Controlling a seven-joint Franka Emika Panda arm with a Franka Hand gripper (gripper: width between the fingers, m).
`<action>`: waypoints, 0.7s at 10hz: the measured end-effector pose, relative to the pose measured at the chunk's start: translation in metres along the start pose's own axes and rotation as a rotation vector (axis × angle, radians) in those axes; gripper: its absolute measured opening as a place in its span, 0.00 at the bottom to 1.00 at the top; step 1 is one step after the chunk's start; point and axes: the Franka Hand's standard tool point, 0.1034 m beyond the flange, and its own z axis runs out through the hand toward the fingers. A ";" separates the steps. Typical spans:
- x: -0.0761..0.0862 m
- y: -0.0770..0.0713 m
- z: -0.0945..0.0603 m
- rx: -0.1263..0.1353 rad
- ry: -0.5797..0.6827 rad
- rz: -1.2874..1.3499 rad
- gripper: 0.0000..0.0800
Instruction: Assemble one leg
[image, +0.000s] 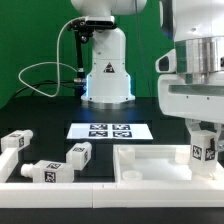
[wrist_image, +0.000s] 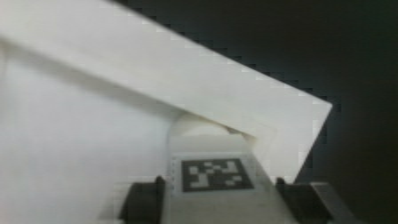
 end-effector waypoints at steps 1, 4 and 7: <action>0.002 0.000 0.000 0.011 -0.013 0.085 0.36; 0.002 0.000 0.000 0.012 -0.014 0.079 0.46; 0.009 -0.001 -0.004 -0.007 -0.021 -0.503 0.78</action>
Offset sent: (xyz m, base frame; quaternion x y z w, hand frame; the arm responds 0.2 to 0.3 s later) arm 0.0000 0.0000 0.0000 0.0000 0.0000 0.0000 1.0000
